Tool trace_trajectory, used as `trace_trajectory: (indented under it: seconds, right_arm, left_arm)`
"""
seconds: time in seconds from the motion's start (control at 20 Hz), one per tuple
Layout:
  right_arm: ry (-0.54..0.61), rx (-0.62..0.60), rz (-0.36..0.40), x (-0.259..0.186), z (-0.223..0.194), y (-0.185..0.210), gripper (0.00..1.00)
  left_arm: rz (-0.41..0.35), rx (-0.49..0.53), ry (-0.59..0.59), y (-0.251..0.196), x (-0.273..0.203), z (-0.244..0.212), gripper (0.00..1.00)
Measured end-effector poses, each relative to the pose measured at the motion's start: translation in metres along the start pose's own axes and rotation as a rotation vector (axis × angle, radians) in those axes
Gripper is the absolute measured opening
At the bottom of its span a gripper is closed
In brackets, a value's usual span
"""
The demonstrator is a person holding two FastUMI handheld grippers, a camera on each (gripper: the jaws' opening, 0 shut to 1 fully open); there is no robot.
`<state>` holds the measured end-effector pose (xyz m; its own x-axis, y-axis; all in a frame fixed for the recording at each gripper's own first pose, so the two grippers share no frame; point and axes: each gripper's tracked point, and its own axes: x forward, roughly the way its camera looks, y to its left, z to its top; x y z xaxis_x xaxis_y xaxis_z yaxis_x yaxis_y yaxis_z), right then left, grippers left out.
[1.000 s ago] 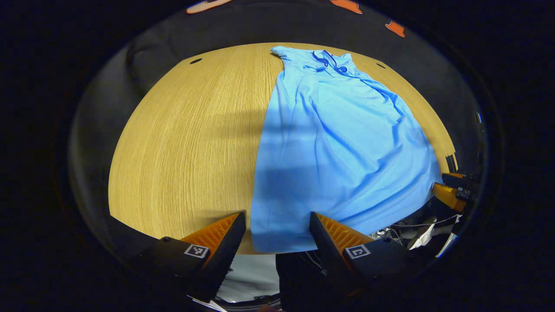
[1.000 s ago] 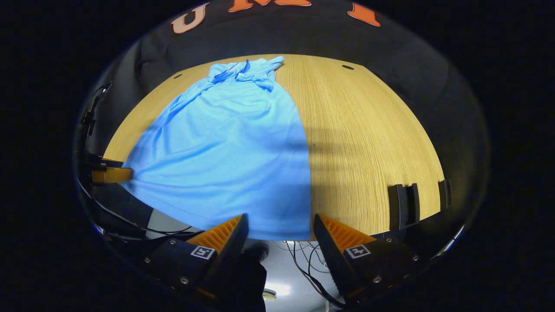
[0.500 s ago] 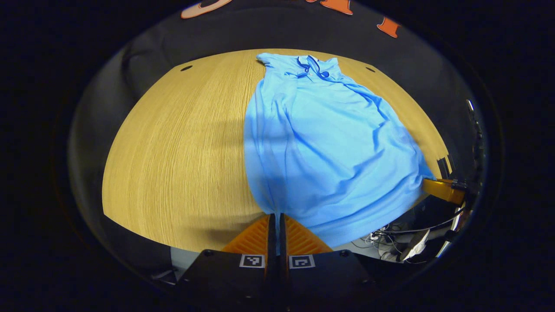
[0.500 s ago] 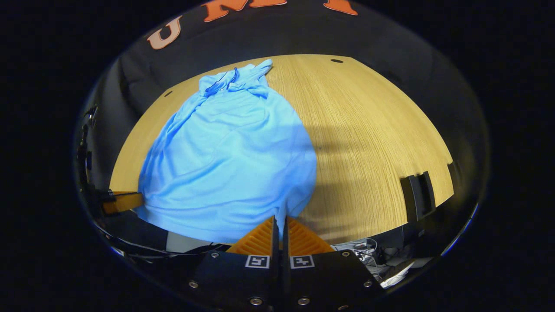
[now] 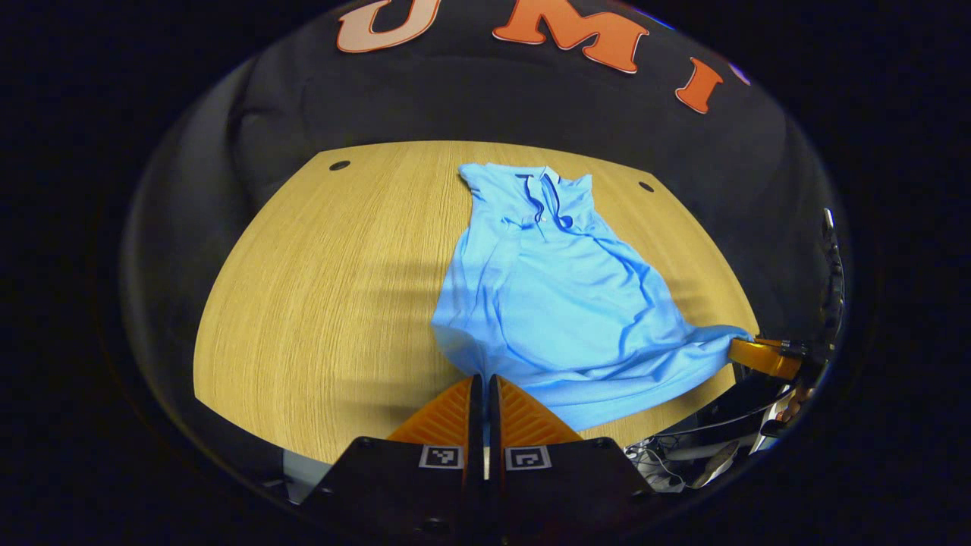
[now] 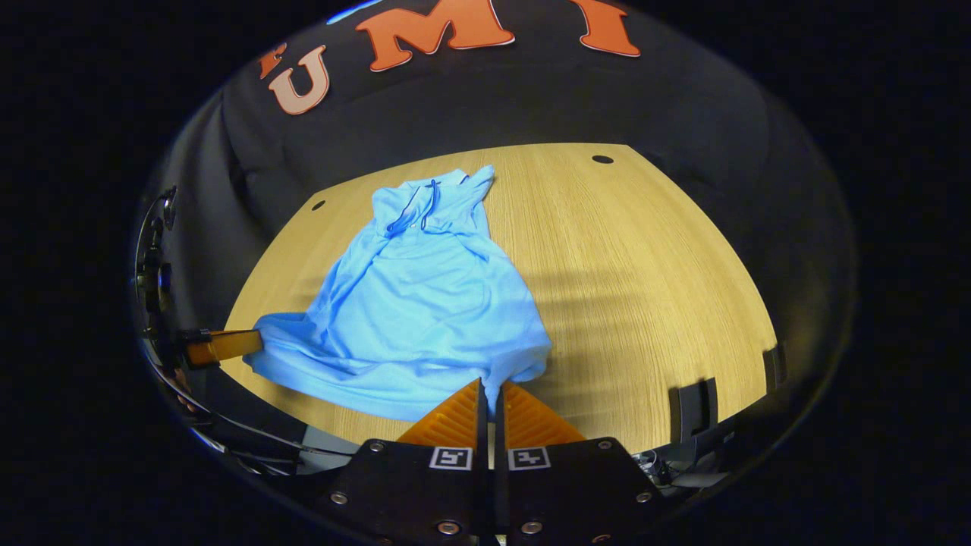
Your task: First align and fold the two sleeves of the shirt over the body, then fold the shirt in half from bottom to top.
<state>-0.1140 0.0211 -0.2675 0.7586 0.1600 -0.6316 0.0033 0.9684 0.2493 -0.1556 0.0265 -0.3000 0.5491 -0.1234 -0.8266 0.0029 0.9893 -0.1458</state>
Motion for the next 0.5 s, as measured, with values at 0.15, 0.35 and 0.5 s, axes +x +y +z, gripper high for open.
trace_trajectory:
  seconds: [0.15, 0.35, 0.5]
  right_arm:
    - [-0.021, -0.008, 0.004, 0.011, 0.035, 0.001, 0.03]
    - [-0.039, -0.011, -0.001, 0.034, 0.087, 0.004, 0.03]
    - [-0.058, -0.011, -0.014, 0.055, 0.128, 0.006, 0.03]
  left_arm:
    - [-0.012, -0.005, -0.046, -0.001, 0.01, 0.043, 0.06]
    - [-0.024, 0.023, -0.08, 0.0, 0.037, 0.097, 0.06]
    - [-0.038, 0.033, -0.094, 0.0, 0.059, 0.137, 0.06]
